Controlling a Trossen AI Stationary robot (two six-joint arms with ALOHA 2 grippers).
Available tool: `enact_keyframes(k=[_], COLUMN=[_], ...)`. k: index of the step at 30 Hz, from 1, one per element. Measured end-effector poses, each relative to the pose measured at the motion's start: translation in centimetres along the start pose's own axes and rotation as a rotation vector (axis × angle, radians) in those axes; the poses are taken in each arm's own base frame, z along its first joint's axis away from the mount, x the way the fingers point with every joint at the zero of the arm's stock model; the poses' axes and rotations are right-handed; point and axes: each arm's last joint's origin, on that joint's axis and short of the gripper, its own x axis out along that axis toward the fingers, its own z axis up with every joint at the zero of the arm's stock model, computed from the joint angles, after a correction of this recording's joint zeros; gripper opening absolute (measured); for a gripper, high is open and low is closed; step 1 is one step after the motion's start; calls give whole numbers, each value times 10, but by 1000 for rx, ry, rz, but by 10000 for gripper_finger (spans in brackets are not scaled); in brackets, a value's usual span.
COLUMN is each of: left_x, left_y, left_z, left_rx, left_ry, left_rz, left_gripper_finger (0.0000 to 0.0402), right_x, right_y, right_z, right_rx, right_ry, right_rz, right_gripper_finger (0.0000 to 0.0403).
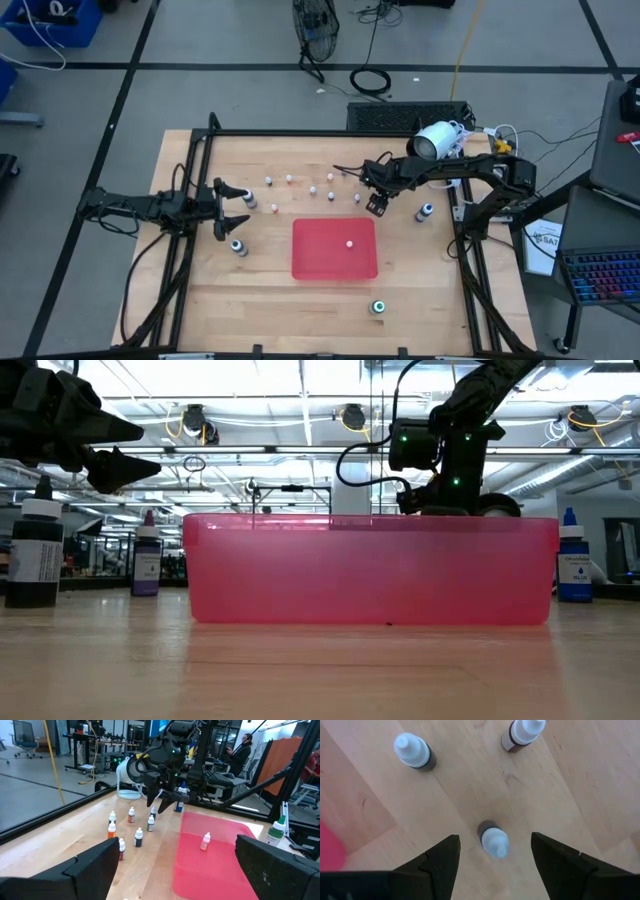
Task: Pick & Place food coloring
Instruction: Put the small black food coloring bottle into the pink bin
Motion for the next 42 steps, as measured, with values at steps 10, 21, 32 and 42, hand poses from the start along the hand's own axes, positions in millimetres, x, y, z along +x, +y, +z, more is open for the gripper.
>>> enact_keyframes(k=[10, 21, 32, 42], left_x=[0, 0, 0, 0], left_y=[0, 0, 0, 0], left_z=[0, 0, 0, 0], left_rx=[0, 0, 0, 0], left_ry=[0, 0, 0, 0], left_rz=[0, 0, 0, 0], left_gripper_finger=[392, 392, 392, 392], right_x=[16, 25, 25, 25], right_y=[3, 4, 4, 4], right_z=[2, 1, 1, 1], right_rx=[-33, -53, -53, -56], right_ry=[37, 67, 67, 68], right_rz=[-9, -21, -20, -17], right_gripper_finger=[231, 231, 204, 106])
